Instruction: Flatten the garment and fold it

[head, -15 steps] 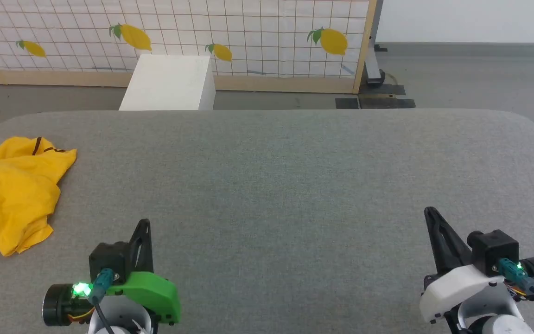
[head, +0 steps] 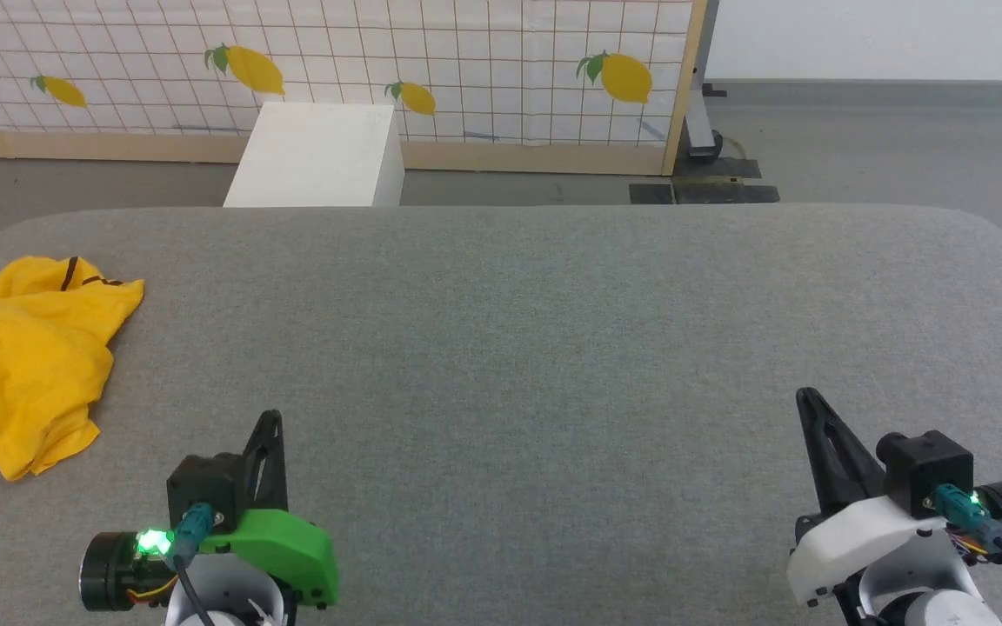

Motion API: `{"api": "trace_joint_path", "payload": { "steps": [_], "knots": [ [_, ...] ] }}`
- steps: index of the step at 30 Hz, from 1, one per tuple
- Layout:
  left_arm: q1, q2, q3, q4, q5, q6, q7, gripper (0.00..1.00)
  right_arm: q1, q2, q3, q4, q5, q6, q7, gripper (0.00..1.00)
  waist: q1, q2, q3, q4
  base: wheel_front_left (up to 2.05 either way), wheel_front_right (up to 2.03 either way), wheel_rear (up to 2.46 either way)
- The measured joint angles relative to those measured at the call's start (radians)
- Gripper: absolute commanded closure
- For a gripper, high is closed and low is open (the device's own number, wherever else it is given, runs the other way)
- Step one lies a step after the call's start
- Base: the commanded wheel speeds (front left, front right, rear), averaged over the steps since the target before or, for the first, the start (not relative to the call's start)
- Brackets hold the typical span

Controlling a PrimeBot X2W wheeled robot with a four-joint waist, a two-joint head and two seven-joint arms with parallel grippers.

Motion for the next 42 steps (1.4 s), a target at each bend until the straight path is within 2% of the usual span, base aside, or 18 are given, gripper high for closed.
{"api": "trace_joint_path", "payload": {
  "steps": [5,6,17,22,42],
  "knots": [
    [0.000,0.000,0.000,0.000,0.000,0.000,0.000,1.00,0.000,0.000,0.000,0.000,0.000,0.000,0.000,1.00,0.0000,0.0000,0.000,0.000,0.00,0.00,0.00],
    [0.000,0.000,0.000,0.000,0.000,0.000,0.000,0.00,0.000,0.000,0.000,0.000,0.000,0.000,0.000,0.00,0.0000,0.0000,0.000,0.000,0.00,0.00,0.00],
    [0.002,-0.001,-0.011,0.006,-0.009,0.001,-0.003,0.00,0.000,0.000,-0.003,0.002,0.002,-0.001,-0.001,0.00,0.0001,0.0000,0.000,0.005,0.00,0.00,0.00],
    [0.002,-0.001,-0.018,0.014,-0.013,0.016,-0.013,0.00,0.000,0.000,-0.003,0.003,0.004,-0.001,-0.010,0.00,0.0001,0.0000,-0.001,0.020,0.00,0.00,0.00],
    [0.001,0.011,-0.035,0.027,-0.043,0.061,-0.053,0.00,0.000,0.000,0.009,0.022,0.030,-0.001,-0.053,0.00,0.0001,0.0000,-0.004,0.150,0.00,0.00,0.00]
  ]
}}
